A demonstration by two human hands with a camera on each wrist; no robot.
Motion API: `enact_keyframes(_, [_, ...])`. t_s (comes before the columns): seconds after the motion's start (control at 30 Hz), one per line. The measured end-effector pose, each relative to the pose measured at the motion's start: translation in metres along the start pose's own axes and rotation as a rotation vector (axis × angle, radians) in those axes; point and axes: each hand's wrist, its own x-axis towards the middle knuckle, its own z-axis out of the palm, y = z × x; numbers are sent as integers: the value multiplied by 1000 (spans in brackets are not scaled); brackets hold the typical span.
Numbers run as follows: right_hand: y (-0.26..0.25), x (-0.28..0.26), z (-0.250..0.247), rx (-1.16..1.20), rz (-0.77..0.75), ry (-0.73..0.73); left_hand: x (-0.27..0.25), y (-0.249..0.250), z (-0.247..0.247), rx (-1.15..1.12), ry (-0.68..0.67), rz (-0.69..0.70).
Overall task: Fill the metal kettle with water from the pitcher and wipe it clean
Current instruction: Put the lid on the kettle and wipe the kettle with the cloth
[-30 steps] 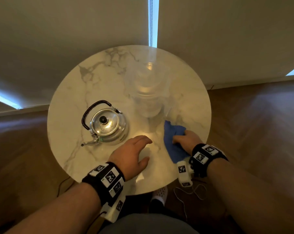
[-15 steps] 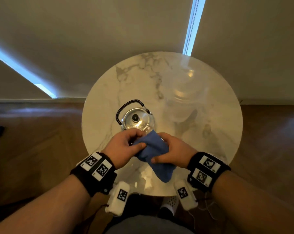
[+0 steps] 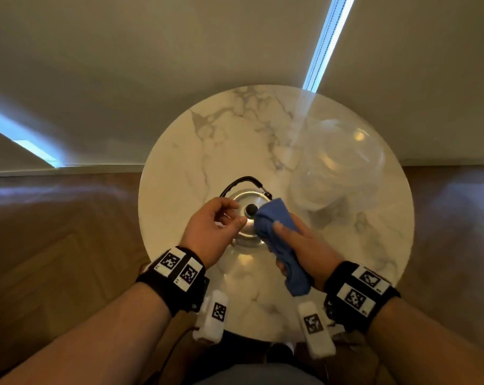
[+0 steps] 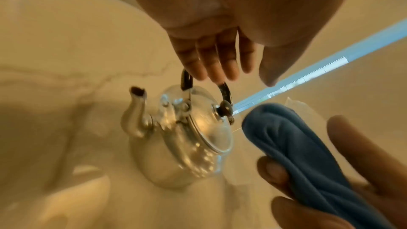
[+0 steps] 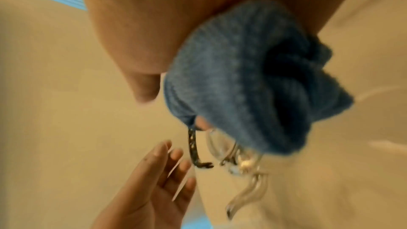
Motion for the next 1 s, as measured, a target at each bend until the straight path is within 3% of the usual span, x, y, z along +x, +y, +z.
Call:
enact_keyframes(0.13, [-7,12,-12,-445,-54,356,28,-15,-18,519,-7,187])
enact_keyframes(0.23, [-9,33,-13,-878,-110,414,36,-23,-15,649,-116,159])
enact_keyframes(0.4, [-1,55,23,-1268,-153,416,42,-26,-4,717,-177,99])
enact_keyframes(0.6, [30,11,46,-1393,-166,400,43,-26,-1,759,-174,87])
enact_keyframes(0.8, [3,65,21,-1369,-148,456,40,-27,0,794,-179,81])
enact_keyframes(1.0, [20,29,29,-1456,-152,362,38,-30,-1,826,-148,114])
